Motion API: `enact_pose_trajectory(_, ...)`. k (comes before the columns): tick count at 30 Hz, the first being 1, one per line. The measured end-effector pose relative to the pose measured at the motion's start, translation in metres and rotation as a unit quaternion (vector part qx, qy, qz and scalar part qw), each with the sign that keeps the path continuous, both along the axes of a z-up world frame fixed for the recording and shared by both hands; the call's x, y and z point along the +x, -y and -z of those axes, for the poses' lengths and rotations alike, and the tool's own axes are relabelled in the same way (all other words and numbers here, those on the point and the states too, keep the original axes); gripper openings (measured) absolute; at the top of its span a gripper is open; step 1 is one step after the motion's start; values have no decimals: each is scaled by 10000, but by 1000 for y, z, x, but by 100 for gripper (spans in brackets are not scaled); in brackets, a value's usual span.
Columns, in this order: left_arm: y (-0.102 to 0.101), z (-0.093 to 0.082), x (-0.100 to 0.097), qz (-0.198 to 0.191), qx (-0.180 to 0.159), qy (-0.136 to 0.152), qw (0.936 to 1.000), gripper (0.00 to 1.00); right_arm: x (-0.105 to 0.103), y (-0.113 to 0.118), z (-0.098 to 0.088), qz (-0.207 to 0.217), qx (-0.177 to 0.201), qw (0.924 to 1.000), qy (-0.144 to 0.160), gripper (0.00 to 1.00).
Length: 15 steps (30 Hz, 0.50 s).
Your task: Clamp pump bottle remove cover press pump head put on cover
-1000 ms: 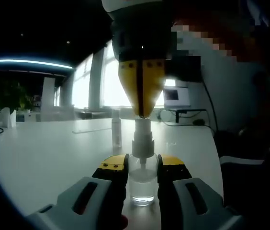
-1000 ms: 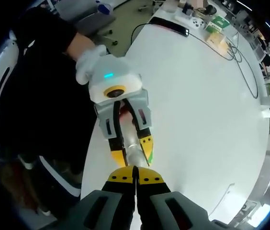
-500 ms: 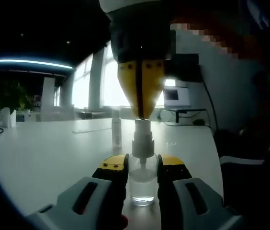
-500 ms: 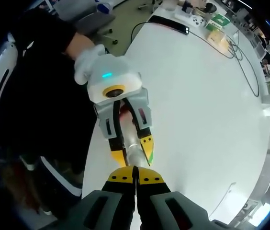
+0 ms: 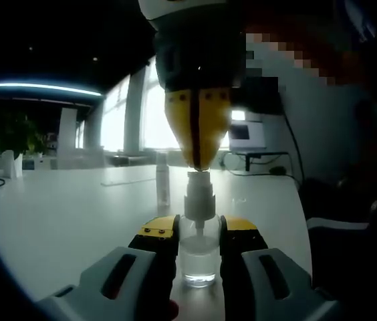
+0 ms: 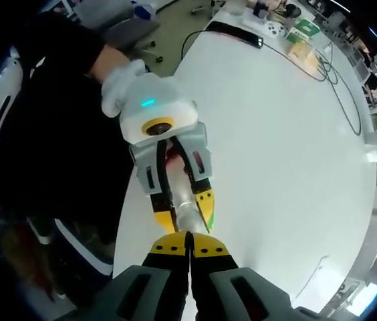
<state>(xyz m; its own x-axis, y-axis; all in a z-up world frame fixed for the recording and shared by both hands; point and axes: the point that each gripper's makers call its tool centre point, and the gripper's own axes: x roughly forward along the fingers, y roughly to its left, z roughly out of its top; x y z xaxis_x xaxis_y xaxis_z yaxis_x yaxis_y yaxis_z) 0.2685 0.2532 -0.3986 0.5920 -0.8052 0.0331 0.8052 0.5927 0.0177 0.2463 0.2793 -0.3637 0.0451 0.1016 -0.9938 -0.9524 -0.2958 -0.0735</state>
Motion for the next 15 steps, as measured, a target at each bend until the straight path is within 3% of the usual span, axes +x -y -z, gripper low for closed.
enact_pose_trajectory(15,0,0,0,6,0,5,10000,15,1,0,-1,36,44,10000,-42,0)
